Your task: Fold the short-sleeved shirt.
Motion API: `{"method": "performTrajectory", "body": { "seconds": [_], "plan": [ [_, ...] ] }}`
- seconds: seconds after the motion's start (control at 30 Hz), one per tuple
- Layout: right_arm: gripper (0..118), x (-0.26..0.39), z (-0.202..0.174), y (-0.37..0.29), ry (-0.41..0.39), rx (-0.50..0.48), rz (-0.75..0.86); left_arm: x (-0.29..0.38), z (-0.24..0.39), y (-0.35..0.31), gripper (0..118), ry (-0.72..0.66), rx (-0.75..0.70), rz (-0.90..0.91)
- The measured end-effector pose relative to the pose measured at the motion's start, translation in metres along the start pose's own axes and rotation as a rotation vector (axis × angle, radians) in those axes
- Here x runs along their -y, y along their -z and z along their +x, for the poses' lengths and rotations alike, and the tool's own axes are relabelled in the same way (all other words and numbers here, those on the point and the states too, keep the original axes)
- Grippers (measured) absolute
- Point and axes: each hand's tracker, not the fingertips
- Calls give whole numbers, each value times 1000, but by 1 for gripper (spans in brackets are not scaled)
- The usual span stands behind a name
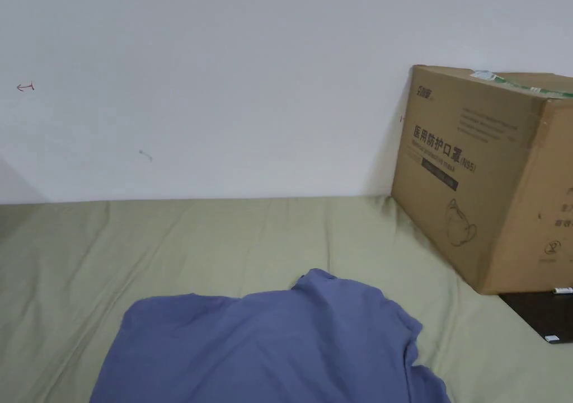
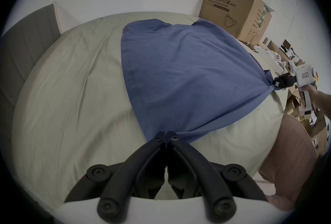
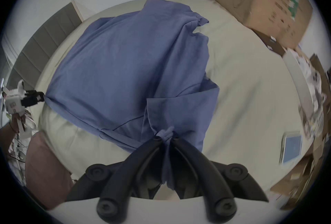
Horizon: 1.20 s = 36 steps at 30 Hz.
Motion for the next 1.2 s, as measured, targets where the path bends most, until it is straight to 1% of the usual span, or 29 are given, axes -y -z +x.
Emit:
{"method": "performTrajectory", "body": {
  "seconds": [0.1, 0.2, 0.33, 0.4, 0.43, 0.47, 0.5, 0.53, 0.57, 0.6, 0.63, 0.7, 0.73, 0.8, 0.83, 0.87, 0.9, 0.93, 0.97, 1.0, 1.03, 1.1, 1.13, 1.17, 1.2],
  "plan": [
    [2, 31, -4, -17, 30, -15, -12, 20, 7, -13, 0, -42, -3, 1],
    [2, 51, -13, -20, 35, -11, -24, 33, 15, -21, 0, -50, -9, -6],
    [2, 62, -18, -13, 59, 2, -12, 41, 20, -30, 0, -28, -22, -14],
    [5, 62, -17, -16, 82, 7, 16, 41, 22, -37, 1, -3, -34, 13],
    [16, 61, -12, -18, 114, 4, 37, 39, 23, -41, 14, -2, -40, 20],
    [31, 61, -11, -26, 140, 2, 68, 36, 23, -47, 34, 1, -63, 26],
    [54, 61, -11, -36, 157, -9, 107, 35, 23, -54, 61, -2, -70, 41],
    [92, 61, -10, -47, 178, -16, 149, 33, 26, -63, 99, -9, -73, 59],
    [112, 61, -10, -59, 192, -18, 201, 32, 28, -73, 117, -17, -70, 103],
    [118, 61, -12, -72, 203, -24, 263, 31, 32, -86, 118, -13, -63, 159],
    [118, 61, -16, -85, 218, -39, 344, 28, 35, -97, 115, -29, -52, 237],
    [118, 61, -27, -112, 241, 5, 480, 25, 47, -115, 116, -60, -67, 323],
    [118, 62, -35, -122, 252, 32, 544, 25, 54, -124, 116, -75, -89, 399],
    [117, 67, -50, -141, 278, 67, 679, 25, 71, -140, 114, -119, -132, 543],
    [115, 71, -54, -148, 296, 68, 782, 28, 80, -148, 106, -144, -151, 634],
    [108, 76, -61, -155, 311, 56, 869, 32, 87, -155, 92, -166, -162, 719],
    [94, 78, -68, -161, 329, 49, 936, 35, 95, -162, 66, -182, -187, 791],
    [53, 78, -75, -164, 336, 44, 969, 35, 105, -165, 24, -188, -201, 824],
    [11, 75, -79, -167, 334, 61, 974, 33, 112, -166, 1, -184, -235, 841],
    [1, 72, -83, -168, 325, 78, 962, 31, 117, -167, 2, -165, -281, 842],
    [1, 68, -84, -169, 314, 92, 947, 31, 119, -169, 2, -138, -272, 858],
    [1, 61, -81, -171, 296, 37, 912, 17, 113, -173, 2, -109, -230, 799],
    [1, 60, -81, -171, 297, 29, 904, 10, 109, -172, 2, -107, -247, 723],
    [1, 60, -82, -171, 296, 29, 896, -1, 101, -166, 2, -118, -242, 578],
    [1, 60, -82, -170, 292, 29, 887, -13, 89, -158, 2, -132, -196, 427]
  ]
}}
